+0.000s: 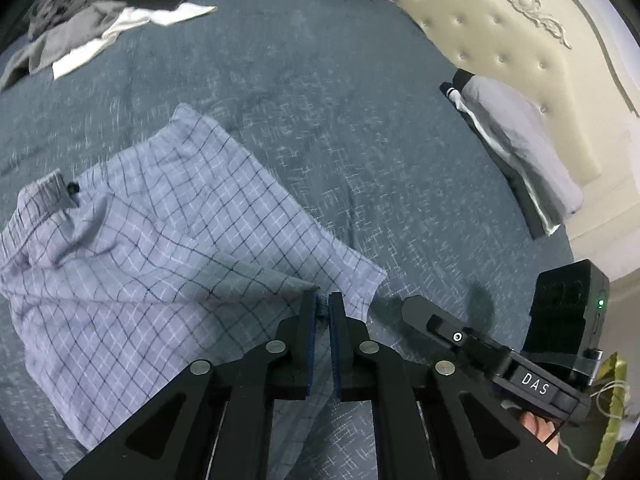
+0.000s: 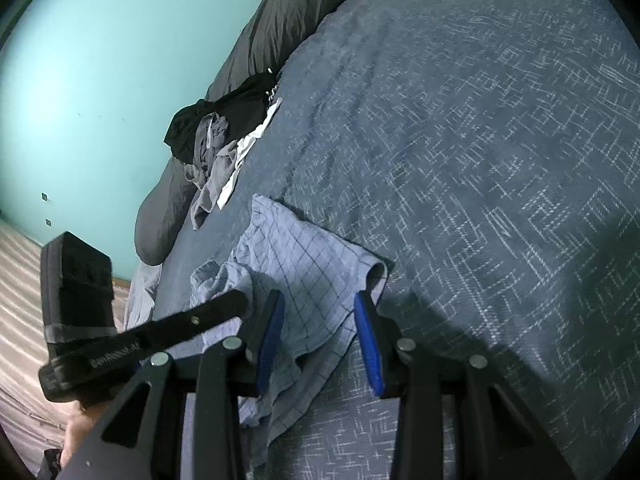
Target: Fold clothes
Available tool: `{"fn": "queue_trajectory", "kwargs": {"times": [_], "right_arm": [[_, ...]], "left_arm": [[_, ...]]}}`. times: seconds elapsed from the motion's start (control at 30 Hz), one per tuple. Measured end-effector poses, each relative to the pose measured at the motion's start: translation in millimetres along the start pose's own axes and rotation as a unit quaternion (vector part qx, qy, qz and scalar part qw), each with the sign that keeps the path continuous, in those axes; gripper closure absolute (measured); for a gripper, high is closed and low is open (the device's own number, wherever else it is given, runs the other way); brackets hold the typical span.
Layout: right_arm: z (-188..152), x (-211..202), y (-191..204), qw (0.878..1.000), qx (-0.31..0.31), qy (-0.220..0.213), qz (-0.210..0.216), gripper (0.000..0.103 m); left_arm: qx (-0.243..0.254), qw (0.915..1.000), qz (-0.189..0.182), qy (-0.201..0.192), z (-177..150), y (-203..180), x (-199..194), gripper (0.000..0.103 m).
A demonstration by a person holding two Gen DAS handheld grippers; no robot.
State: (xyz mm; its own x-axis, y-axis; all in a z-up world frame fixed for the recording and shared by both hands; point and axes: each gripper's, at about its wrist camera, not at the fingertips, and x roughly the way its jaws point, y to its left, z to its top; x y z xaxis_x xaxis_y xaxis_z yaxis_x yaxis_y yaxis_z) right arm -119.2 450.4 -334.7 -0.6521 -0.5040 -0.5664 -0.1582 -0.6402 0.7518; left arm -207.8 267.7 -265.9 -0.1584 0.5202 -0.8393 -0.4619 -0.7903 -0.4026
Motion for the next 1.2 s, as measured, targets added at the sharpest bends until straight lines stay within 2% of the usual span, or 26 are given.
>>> {"fn": "queue_trajectory", "kwargs": {"times": [0.07,0.13,0.2,0.4,0.5,0.63,0.7,1.0,1.2], "right_arm": [[-0.8,3.0,-0.8,1.000,0.003,0.006,0.003,0.067],[-1.7,6.5,2.3,1.000,-0.002,0.012,0.004,0.067],[-2.2,9.8,6.9,1.000,-0.011,0.016,0.009,0.066],[-1.0,24.0,17.4,0.999,-0.032,0.024,0.004,0.065],[-0.7,33.5,25.4,0.998,-0.049,0.029,-0.004,0.065],[-1.7,46.6,35.7,0.996,-0.074,0.039,-0.010,0.065],[-2.2,52.4,38.4,0.996,-0.080,0.044,-0.011,0.065],[-5.2,68.8,44.4,0.991,-0.119,0.054,-0.034,0.065],[-6.0,73.4,47.3,0.989,-0.133,0.054,-0.032,0.065]], "left_arm": [[-0.003,1.0000,-0.002,-0.008,-0.8,4.0,-7.6,0.085],[-0.010,0.9998,0.003,-0.018,-0.4,13.1,-19.1,0.070],[-0.018,0.9993,0.013,-0.031,0.6,26.0,-32.2,0.066],[-0.044,0.9961,0.040,-0.066,2.8,65.0,-68.7,0.065],[-0.063,0.9919,0.075,-0.081,4.3,91.8,-81.7,0.059],[-0.082,0.9873,0.101,-0.090,8.3,125.9,-89.4,0.057],[-0.071,0.9864,0.116,-0.092,14.4,132.6,-87.8,0.057],[-0.047,0.9880,0.121,-0.084,41.0,140.0,-72.7,0.057],[-0.043,0.9895,0.116,-0.076,45.6,138.8,-64.0,0.057]]}}
